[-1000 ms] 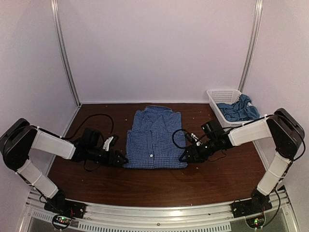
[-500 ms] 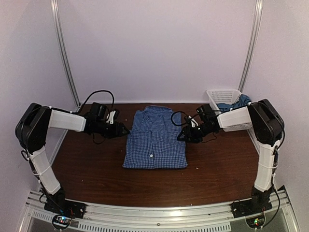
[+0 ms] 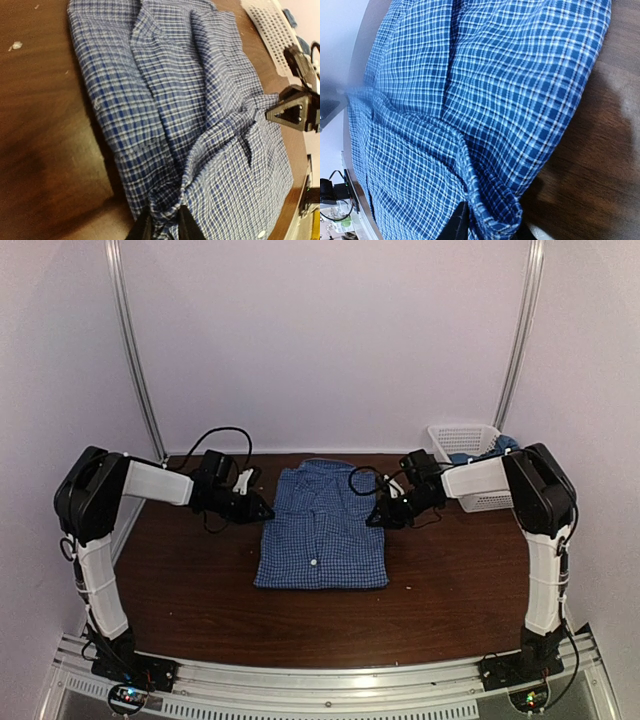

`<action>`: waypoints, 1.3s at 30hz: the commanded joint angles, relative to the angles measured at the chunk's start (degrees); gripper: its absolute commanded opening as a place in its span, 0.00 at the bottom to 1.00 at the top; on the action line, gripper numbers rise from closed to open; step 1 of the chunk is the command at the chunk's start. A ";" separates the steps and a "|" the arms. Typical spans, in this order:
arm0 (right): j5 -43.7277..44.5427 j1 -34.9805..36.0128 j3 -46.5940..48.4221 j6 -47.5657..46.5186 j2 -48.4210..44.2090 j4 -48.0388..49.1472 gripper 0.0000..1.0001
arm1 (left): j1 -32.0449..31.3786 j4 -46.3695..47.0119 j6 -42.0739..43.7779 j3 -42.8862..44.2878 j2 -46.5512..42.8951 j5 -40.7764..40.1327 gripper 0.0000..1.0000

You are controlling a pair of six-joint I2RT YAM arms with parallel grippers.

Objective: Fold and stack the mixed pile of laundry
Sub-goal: Smooth out the 2/3-rectangle-folded shirt at the center of the board.

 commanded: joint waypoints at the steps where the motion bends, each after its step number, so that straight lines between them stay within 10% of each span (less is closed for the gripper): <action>1: 0.60 -0.02 3.22 -1.15 0.19 -0.72 0.13 | -0.49 3.30 2.61 3.30 1.70 4.58 0.09; 14: 0.52 -0.09 7.02 -5.06 -2.05 1.01 0.00 | -0.68 8.42 9.65 8.74 0.98 7.99 0.00; 17: 4.27 -0.22 7.56 -4.68 -1.02 -1.03 0.30 | -0.69 5.60 9.92 10.80 3.17 6.47 0.00; 27: 10.28 -1.58 6.28 -4.88 0.81 -6.97 0.29 | -0.68 4.63 9.36 9.94 4.78 4.92 0.00; 39: 7.31 -1.69 6.40 -6.65 -1.49 -4.78 0.00 | -0.68 2.29 9.90 12.94 4.94 4.96 0.00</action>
